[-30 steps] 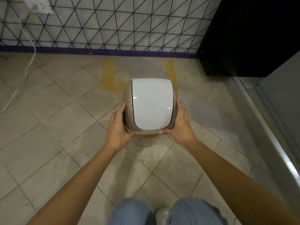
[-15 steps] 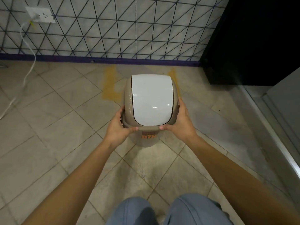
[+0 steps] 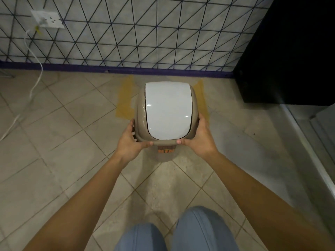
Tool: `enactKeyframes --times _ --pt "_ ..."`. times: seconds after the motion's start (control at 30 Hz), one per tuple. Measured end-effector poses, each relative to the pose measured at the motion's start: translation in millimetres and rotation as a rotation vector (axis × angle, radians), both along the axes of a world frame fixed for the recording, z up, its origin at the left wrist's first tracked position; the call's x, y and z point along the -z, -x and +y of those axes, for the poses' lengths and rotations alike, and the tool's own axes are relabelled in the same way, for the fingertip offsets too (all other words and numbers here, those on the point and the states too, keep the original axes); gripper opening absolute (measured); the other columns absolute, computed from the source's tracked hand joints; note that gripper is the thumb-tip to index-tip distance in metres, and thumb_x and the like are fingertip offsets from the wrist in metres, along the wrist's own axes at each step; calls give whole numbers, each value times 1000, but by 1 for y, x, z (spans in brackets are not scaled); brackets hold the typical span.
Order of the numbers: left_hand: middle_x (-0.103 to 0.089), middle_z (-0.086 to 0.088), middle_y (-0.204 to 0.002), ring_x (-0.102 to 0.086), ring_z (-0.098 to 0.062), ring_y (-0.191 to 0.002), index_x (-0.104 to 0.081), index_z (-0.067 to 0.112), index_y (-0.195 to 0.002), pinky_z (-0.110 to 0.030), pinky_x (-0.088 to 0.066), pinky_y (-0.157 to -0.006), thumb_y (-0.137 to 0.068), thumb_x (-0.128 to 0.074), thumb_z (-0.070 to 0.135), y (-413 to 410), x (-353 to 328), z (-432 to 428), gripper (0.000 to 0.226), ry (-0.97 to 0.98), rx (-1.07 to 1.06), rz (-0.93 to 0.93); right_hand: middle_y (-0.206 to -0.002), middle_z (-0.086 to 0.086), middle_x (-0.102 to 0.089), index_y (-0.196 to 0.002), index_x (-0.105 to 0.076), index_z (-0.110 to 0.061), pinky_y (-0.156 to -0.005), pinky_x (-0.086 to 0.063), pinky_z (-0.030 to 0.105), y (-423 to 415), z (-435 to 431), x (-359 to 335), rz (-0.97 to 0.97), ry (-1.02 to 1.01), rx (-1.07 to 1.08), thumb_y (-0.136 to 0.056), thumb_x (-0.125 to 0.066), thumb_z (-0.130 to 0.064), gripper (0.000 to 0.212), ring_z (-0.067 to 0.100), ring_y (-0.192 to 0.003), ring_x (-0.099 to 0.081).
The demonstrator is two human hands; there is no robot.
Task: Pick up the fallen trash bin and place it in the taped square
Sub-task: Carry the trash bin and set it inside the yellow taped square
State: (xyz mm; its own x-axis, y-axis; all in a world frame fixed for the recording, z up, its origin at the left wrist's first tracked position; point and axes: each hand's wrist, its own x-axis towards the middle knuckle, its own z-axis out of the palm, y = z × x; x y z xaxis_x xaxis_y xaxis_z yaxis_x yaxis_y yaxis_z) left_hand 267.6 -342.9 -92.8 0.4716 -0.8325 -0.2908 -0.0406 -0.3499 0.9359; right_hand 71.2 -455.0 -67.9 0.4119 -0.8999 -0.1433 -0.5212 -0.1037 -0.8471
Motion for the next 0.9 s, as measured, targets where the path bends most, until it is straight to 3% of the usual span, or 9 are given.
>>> enactKeyframes --times 0.07,0.23,0.5,0.67,0.77,0.9 --pt "-48 6 -126 -53 -22 -117 -19 23 -148 -40 -48 -97 -64 -83 8 -4 -2 -9 107 -11 -5 -6 -144 2 -33 -144 -16 -22 -110 -32 47 -5 -9 -2 1 -8 -18 -51 -90 -18 119 21 -135 -30" --pt "-47 6 -125 -53 -21 -113 -18 21 -149 -36 -49 -92 -63 -84 7 -17 -1 -28 109 -10 -23 4 -145 2 -32 -144 -16 -23 -110 -32 48 -19 -30 -2 8 16 -34 -51 -90 -19 119 21 -135 -30" --pt "-46 -4 -137 -53 -25 -117 -15 23 -149 -45 -48 -98 -61 -84 5 -42 5 -54 113 11 5 61 -143 0 -37 -143 -21 -23 -110 -34 44 -34 -54 1 -28 -2 -37 -47 -91 -19 118 18 -134 -34" --pt "-45 3 -135 -52 -22 -116 -16 24 -149 -37 -51 -92 -61 -85 10 -53 5 -66 112 32 32 50 -141 -1 -41 -141 -24 -26 -109 -36 44 -43 -67 1 -29 -27 -26 -47 -91 -20 116 18 -132 -37" --pt "-44 10 -128 -51 -18 -112 -18 23 -148 -21 -49 -78 -65 -83 11 -56 3 -74 107 56 24 8 -139 -2 -43 -141 -25 -27 -107 -37 44 -51 -74 2 -31 -21 -1 -46 -91 -19 115 17 -131 -38" --pt "-43 9 -128 -50 -17 -112 -18 20 -148 -27 -48 -86 -65 -83 11 -61 -1 -85 105 60 37 -5 -141 0 -41 -141 -27 -24 -107 -37 45 -59 -84 1 -25 -28 12 -46 -90 -19 114 19 -131 -37"
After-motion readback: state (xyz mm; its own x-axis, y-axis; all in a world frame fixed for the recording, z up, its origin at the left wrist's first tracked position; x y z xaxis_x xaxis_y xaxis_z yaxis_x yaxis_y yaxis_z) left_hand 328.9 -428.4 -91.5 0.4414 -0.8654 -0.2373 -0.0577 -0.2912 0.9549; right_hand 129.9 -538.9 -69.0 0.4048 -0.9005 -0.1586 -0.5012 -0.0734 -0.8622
